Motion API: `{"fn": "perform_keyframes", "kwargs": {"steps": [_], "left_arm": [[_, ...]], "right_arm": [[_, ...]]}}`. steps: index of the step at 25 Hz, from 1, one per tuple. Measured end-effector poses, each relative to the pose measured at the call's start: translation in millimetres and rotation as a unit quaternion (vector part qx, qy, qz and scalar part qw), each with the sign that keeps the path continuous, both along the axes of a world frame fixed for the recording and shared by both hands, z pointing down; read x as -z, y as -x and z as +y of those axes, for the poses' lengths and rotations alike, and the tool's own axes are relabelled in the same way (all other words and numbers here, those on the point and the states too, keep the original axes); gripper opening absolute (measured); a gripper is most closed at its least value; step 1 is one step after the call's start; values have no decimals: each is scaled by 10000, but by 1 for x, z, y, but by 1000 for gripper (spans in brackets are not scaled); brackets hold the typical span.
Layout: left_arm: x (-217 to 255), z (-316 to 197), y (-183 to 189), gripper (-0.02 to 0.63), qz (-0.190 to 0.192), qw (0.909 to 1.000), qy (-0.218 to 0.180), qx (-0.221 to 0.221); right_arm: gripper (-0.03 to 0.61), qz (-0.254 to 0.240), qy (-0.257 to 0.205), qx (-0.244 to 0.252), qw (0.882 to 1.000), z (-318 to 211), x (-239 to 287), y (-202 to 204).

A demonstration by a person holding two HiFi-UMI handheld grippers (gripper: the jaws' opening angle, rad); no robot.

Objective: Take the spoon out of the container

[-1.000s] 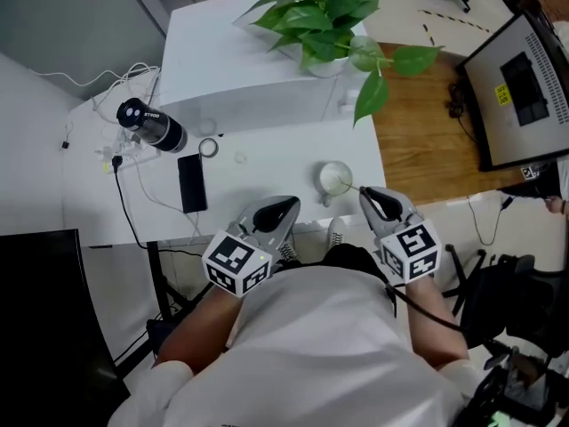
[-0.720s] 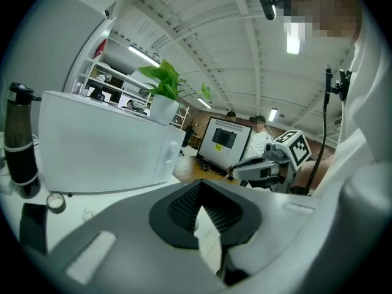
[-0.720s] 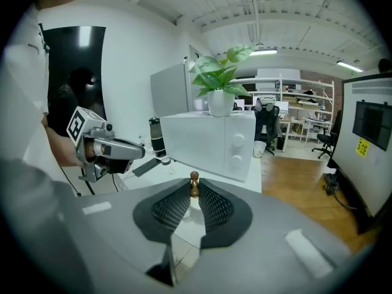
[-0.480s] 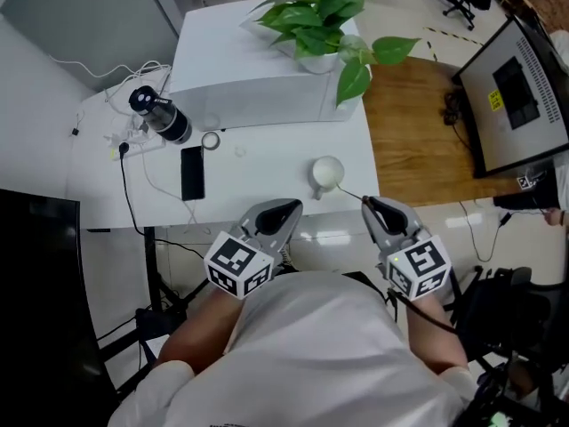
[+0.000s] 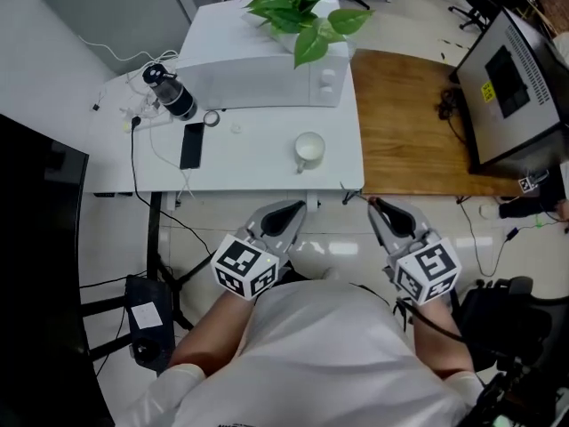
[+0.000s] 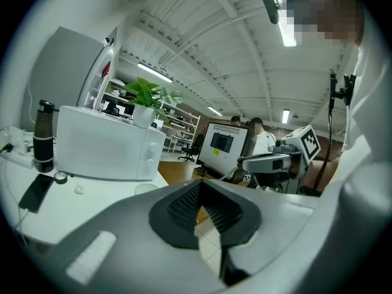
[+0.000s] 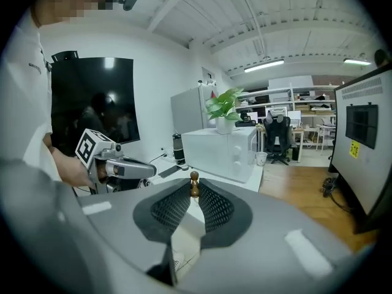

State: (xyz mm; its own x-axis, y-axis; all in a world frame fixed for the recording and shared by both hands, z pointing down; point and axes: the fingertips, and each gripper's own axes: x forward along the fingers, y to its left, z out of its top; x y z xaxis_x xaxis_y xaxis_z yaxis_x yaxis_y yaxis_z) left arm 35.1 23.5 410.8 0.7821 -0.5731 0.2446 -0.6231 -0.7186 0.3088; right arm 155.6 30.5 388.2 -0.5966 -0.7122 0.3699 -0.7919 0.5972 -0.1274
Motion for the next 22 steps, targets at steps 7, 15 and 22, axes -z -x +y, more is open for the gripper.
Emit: {"fn": "perform_keyframes", "kwargs": {"steps": [7,15,22], "left_arm": [[-5,63,-14,3,-153,9997,5,204],[-11,102,-8,4,-328,9991,55,254],[-10,121,-5,3,-349,9991,191,-165]], "right_arm": [[48,-135,2,194,9997,54,-4,-17],[49,-117,-60,330,9994,82,-3,-14],[49,-60,39,176,9998,97,-2,3]]}}
